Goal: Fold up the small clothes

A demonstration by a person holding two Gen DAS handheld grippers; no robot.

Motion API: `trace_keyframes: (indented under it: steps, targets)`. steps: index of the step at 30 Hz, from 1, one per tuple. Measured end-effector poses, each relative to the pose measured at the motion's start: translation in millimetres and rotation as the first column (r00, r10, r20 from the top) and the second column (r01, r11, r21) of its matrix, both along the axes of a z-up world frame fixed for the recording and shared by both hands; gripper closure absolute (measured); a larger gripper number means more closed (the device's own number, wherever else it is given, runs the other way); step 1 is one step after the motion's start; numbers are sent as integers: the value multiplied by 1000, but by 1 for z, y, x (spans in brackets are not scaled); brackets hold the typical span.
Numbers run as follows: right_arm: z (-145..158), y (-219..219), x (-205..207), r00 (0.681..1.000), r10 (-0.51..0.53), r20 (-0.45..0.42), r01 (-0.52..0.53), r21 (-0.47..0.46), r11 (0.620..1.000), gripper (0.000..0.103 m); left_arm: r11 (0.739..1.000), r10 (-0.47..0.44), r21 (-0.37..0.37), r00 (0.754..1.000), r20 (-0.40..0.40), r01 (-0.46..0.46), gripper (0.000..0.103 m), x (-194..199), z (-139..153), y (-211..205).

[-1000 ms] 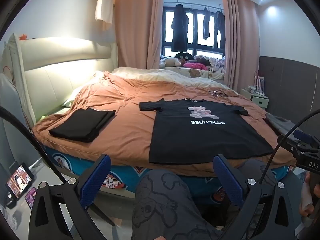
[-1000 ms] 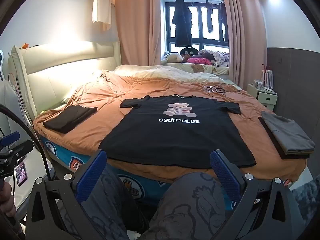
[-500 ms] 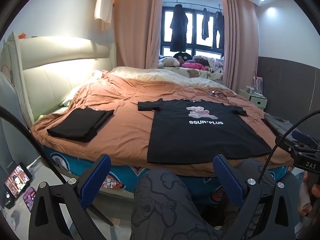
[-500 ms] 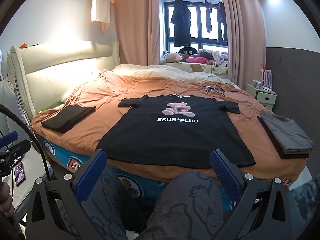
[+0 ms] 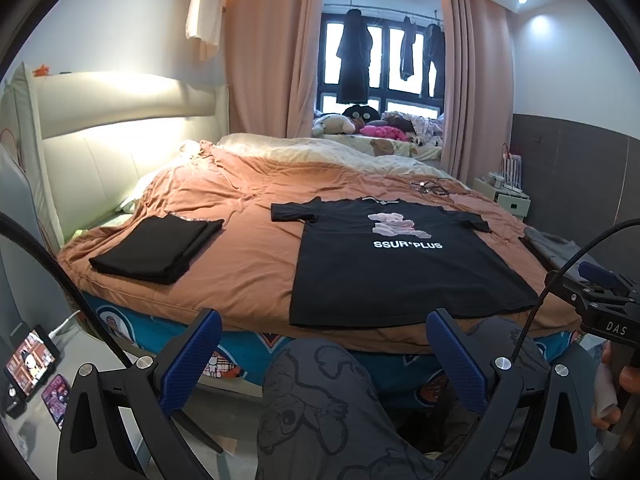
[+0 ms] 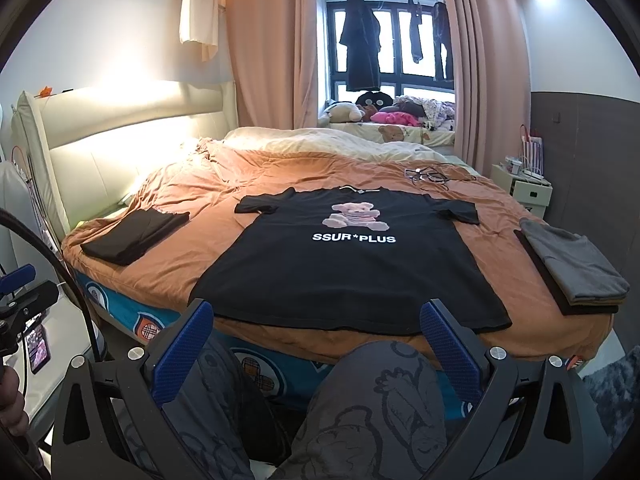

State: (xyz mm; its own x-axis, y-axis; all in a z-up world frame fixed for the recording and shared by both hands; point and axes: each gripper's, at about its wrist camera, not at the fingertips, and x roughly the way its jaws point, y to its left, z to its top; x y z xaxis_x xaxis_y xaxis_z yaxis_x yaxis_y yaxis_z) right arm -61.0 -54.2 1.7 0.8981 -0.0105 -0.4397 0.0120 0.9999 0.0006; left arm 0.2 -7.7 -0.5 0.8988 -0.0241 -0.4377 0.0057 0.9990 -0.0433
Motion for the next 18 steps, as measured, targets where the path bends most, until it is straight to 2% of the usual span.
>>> trace_keyframes:
  steps: [18]
  targets:
    - [0,6,-3,1000,-1,8,1,-7,1000,0,999,2,-39,999,32,-1,1,-9,-1,15]
